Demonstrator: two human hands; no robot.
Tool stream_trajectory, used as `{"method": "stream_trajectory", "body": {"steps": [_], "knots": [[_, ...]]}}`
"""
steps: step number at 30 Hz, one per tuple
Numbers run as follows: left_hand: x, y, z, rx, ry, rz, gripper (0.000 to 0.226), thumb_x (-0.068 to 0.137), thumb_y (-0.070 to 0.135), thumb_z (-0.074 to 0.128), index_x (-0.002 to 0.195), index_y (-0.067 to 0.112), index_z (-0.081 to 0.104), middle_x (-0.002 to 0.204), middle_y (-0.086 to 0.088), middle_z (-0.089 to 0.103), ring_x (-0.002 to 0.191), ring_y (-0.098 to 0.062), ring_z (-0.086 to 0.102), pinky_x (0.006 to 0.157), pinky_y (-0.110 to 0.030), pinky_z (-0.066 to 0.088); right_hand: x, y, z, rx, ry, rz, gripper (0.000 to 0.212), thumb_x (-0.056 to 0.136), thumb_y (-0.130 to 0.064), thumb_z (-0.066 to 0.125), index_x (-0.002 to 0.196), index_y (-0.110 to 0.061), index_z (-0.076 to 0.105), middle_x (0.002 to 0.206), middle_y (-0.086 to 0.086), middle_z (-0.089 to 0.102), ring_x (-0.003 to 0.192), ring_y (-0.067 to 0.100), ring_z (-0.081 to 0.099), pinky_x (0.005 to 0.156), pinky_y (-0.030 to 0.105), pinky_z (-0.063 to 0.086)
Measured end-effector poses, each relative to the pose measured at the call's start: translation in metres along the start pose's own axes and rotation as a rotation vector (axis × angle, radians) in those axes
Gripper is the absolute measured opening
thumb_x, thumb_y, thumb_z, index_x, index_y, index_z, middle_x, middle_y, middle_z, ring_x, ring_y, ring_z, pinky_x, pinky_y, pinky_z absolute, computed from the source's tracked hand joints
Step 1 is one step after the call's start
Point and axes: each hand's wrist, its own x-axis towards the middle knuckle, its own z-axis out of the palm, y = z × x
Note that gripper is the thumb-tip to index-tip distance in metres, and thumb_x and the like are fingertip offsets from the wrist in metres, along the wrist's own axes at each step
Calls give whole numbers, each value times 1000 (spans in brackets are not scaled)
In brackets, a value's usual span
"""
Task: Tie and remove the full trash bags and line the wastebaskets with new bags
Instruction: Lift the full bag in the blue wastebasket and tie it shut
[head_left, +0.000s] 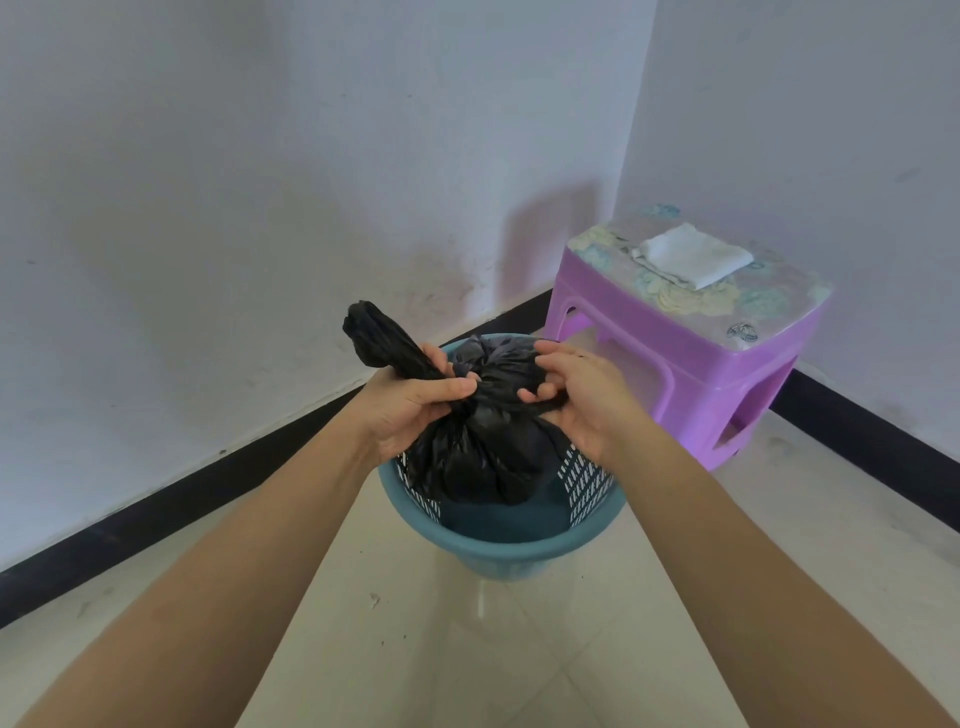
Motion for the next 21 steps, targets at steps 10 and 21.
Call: {"method": "stream_trajectory", "body": {"steps": [10, 21], "knots": [[-9, 30, -2, 557, -169, 146, 29, 74, 2, 79, 74, 14, 52, 79, -7, 56, 82, -20, 62, 78, -33, 54, 13, 6, -13, -1115, -272, -715, 62, 83, -5, 52, 143, -22, 51, 140, 0, 56, 137, 19, 42, 114, 49, 34], [-13, 37, -1, 825, -220, 156, 30, 68, 26, 85, 77, 16, 57, 88, -24, 62, 98, -45, 62, 90, -62, 50, 6, 13, -6, -1164, -404, -559, 77, 74, -21, 57, 149, -25, 40, 148, -7, 49, 143, 13, 33, 119, 44, 25]]}}
